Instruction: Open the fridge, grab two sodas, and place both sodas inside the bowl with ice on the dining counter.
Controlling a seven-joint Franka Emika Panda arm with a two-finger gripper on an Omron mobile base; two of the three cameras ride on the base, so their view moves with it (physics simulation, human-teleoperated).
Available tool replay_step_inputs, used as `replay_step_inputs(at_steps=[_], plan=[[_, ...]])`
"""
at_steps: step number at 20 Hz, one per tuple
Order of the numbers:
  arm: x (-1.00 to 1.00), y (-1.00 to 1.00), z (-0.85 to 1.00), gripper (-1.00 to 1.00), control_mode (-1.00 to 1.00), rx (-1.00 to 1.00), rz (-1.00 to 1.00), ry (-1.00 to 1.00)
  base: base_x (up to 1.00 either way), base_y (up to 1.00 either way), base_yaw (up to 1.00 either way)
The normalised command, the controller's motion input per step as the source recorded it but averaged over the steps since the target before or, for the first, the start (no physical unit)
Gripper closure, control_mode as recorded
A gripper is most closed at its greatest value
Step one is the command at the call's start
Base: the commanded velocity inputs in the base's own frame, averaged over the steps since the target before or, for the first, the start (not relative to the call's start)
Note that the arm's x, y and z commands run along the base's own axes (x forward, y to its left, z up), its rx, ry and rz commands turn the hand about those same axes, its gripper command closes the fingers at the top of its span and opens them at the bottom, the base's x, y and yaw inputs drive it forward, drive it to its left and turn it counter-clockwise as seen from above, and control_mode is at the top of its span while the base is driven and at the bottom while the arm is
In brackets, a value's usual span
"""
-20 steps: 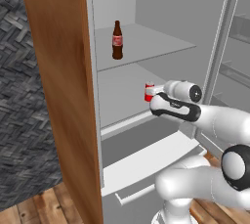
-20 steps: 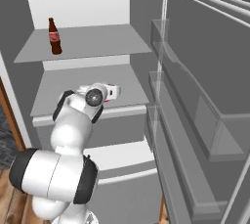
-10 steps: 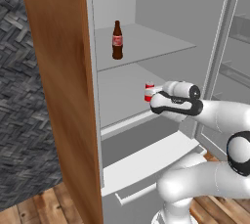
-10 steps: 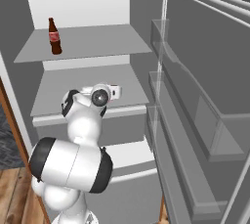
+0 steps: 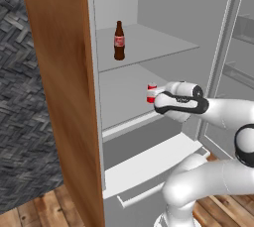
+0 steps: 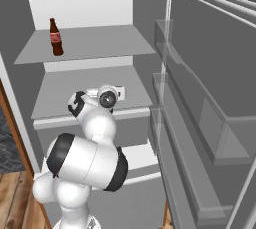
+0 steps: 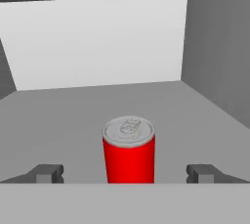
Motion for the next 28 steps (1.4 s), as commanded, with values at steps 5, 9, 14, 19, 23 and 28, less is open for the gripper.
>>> replay_step_inputs(at_steps=[5,9,14,19,23,28], plan=[[0.19,0.00,-0.06,-1.00,-1.00,0.00,0.04,0.00,0.00,0.00,0.00],[0.19,0.00,-0.07,-1.00,-1.00,0.00,0.04,0.00,0.00,0.00,0.00],[0.20,0.00,-0.10,-1.00,-1.00,0.00,0.04,0.00,0.00,0.00,0.00],[0.18,0.00,-0.17,1.00,-1.00,0.00,0.05,0.00,0.00,0.00,0.00],[0.17,0.00,-0.19,1.00,-1.00,0.00,0.06,0.00,0.00,0.00,0.00],[0.05,0.00,-0.13,1.00,-1.00,0.00,0.07,0.00,0.00,0.00,0.00]])
